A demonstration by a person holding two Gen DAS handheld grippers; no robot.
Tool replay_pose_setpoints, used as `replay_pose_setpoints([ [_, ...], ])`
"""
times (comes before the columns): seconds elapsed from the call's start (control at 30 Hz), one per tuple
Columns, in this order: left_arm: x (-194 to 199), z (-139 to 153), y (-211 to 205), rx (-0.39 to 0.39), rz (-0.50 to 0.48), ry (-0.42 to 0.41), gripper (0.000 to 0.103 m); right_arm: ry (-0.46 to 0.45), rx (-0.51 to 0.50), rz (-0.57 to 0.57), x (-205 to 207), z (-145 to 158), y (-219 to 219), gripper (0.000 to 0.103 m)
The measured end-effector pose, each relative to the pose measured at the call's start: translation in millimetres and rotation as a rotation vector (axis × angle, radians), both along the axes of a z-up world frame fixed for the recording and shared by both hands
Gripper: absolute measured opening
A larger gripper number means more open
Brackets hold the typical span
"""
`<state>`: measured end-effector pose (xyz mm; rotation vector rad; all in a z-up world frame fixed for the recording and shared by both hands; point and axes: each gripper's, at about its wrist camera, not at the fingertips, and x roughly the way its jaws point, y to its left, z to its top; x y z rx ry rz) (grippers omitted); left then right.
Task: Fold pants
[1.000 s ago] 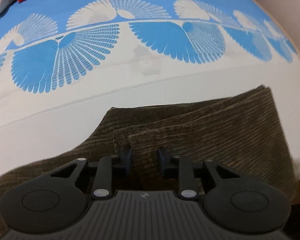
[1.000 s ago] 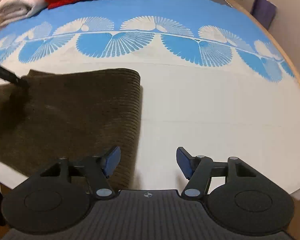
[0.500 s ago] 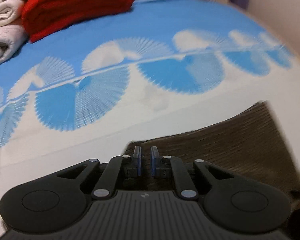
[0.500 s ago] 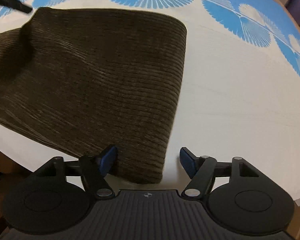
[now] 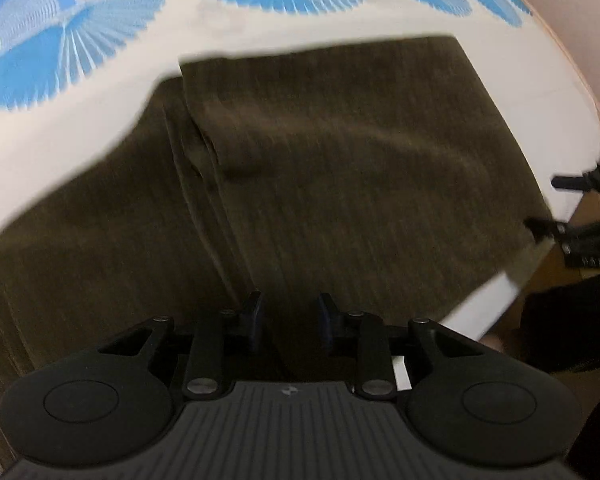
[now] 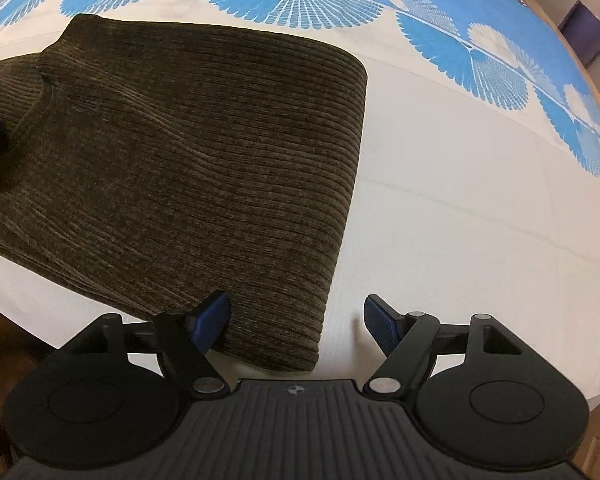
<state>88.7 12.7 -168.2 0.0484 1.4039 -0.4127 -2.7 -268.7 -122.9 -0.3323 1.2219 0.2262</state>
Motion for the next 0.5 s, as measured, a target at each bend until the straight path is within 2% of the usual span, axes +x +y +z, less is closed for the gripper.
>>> replay_pose_setpoints([
  [0.07, -13, -4, -4, 0.005, -0.015, 0.006, 0.031, 0.001, -0.005, 0.001, 1, -1, 1, 0.076],
  [0.1, -20, -3, -5, 0.013, -0.013, -0.002, 0.018, 0.002, -0.006, -0.001, 1, -1, 2, 0.076],
  [0.13, -23, -1, -5, 0.016, -0.015, -0.016, 0.001, 0.002, -0.008, -0.001, 2, -1, 3, 0.076],
  [0.2, -30, 15, -2, 0.003, -0.031, -0.08, 0.0, -0.009, -0.011, -0.004, 2, 1, 4, 0.074],
  [0.3, -40, 38, 14, -0.059, 0.014, -0.133, 0.0, -0.06, 0.012, -0.023, 2, 13, 5, 0.072],
  [0.37, -48, 31, 14, -0.032, -0.006, -0.114, 0.0, -0.065, 0.011, -0.03, 3, 14, 4, 0.072],
  [0.43, -53, 15, 9, 0.038, -0.045, -0.094, 0.0, -0.02, -0.035, -0.023, 3, 3, 4, 0.072],
  [0.47, -52, 13, 11, 0.055, -0.028, -0.115, 0.0, -0.001, -0.052, -0.014, 2, -2, 5, 0.072],
  [0.5, -49, 17, 16, 0.02, 0.016, -0.139, 0.001, -0.004, -0.057, -0.013, 2, -2, 6, 0.072],
])
